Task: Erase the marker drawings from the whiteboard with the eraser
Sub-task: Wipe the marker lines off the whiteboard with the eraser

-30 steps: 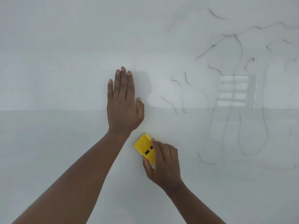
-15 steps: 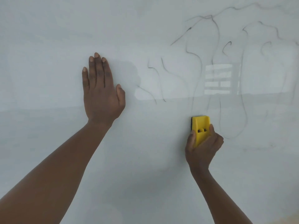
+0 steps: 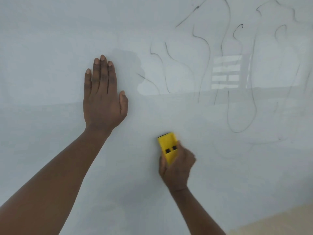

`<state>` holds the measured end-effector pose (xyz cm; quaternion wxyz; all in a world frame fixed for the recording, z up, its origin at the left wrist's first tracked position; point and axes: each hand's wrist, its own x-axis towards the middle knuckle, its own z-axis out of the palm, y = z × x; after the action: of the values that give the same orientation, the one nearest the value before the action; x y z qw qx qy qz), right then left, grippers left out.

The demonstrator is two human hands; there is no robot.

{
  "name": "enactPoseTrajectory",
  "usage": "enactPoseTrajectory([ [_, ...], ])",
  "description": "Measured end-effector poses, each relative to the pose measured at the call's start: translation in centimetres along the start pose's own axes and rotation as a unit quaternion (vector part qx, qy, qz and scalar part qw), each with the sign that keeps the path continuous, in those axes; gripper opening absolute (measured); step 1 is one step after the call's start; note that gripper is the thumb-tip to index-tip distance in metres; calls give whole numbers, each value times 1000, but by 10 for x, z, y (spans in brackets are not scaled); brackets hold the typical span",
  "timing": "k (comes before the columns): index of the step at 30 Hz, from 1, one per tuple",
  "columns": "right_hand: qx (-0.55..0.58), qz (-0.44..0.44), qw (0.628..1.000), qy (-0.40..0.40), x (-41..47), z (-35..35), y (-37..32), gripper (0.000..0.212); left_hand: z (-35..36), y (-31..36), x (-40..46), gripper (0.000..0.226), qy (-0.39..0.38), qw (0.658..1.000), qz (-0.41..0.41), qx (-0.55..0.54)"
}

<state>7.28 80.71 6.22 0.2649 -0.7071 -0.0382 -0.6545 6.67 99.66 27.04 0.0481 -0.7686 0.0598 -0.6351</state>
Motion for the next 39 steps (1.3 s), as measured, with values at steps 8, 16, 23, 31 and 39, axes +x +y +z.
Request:
enactPoseTrajectory([
  [8,12,276,953,123,131,-14,29,58,-2,3,-1,71,3,1000,-6,-13],
  [16,34,-57,995,79,174,13,-78,58,1,3,-3,70,21,1000,-4,-18],
  [23,43,-198,976,80,260,14,-94,54,-10,3,11,73,21,999,-1,-34],
  [31,50,54,990,120,385,-23,-7,62,-20,0,70,71,3,1000,-22,-15],
  [39,55,35,990,128,431,-16,-49,56,-7,-5,69,77,9,1000,-21,1],
])
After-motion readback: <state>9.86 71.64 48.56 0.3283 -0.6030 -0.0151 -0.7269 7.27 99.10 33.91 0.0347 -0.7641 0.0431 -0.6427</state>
